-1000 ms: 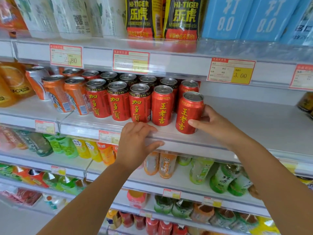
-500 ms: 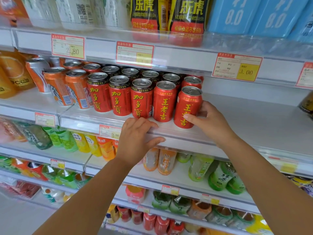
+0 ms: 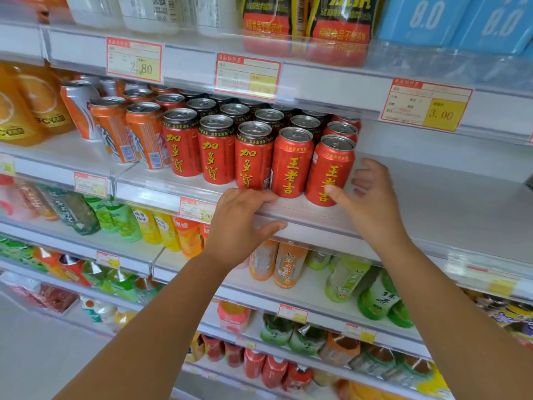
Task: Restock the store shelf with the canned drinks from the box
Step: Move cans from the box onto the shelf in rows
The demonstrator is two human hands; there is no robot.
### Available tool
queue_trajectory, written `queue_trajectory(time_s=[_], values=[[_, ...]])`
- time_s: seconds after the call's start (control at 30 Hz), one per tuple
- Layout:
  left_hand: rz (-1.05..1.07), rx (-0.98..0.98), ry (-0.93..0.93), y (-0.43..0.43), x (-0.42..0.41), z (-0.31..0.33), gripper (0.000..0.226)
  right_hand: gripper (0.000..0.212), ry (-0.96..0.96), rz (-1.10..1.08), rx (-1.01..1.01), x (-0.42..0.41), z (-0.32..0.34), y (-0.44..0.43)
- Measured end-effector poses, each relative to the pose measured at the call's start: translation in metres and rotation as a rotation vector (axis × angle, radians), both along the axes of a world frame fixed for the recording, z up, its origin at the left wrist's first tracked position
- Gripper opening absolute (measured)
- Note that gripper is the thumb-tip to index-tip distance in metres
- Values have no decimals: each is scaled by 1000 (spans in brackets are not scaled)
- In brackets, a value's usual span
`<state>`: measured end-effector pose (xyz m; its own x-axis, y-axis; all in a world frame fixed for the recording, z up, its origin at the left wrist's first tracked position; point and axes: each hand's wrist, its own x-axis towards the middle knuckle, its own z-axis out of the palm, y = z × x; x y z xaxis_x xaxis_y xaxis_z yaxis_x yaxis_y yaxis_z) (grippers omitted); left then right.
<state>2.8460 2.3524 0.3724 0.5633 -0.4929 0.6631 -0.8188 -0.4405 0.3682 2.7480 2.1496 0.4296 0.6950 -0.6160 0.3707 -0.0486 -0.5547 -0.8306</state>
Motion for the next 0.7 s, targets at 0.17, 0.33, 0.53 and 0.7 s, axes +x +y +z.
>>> queue_trajectory(time_s=[0.17,0.33,0.53,0.7], values=[[113,-254,62,61,-29,-31,31,41,-450,38,-90,-42,-26,62],[423,-53,594,161,-58,-139,27,17,31,526,4,-45,-119,149],[725,192,1267,252,-126,-267,26,31,817,853,-24,-21,-283,209],[926,54,1670,297,-191,-418,27,25,1165,993,-155,-8,-443,255]])
